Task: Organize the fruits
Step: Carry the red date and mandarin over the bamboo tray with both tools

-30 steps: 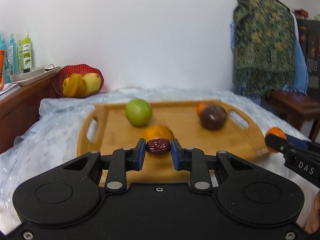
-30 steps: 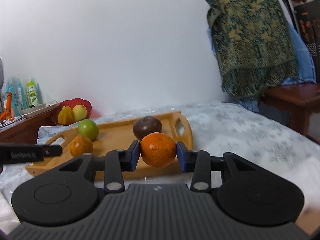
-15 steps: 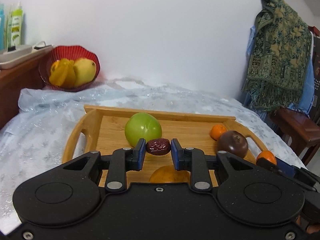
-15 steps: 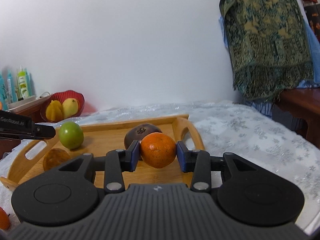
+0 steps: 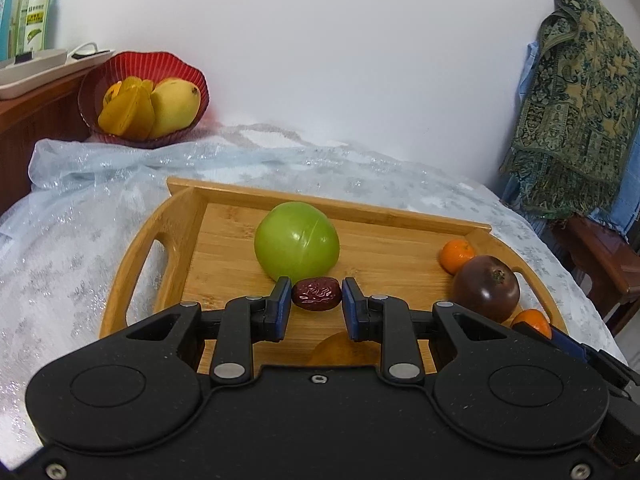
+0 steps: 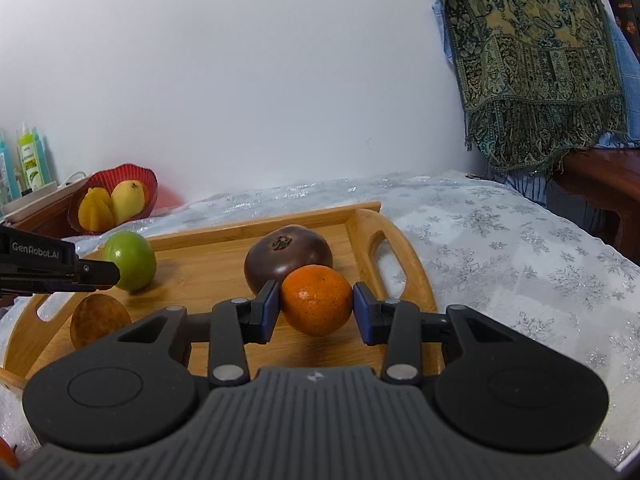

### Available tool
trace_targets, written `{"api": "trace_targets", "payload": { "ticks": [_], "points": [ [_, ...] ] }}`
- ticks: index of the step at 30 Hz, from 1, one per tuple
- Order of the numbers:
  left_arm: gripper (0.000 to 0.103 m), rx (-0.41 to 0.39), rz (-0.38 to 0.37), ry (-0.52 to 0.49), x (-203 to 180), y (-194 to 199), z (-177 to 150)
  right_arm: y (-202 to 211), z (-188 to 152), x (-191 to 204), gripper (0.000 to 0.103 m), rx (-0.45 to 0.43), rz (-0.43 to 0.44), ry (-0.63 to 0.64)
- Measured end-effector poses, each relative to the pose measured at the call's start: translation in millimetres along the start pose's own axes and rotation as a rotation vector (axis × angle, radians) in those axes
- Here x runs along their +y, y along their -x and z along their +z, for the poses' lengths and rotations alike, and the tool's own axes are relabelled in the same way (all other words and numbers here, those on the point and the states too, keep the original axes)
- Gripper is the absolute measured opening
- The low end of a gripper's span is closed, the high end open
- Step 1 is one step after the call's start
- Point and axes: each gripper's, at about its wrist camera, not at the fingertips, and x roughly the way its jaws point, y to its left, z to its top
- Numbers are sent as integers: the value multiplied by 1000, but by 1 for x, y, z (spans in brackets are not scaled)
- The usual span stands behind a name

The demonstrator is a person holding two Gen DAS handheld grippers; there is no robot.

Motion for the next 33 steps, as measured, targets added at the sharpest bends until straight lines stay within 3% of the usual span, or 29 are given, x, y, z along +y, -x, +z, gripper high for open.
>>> {"api": "trace_targets", "payload": {
  "ticks": [33],
  "points": [
    [25, 52, 38, -10, -2, -21, 2, -7, -2, 12, 47, 50, 15, 41]
  ]
}}
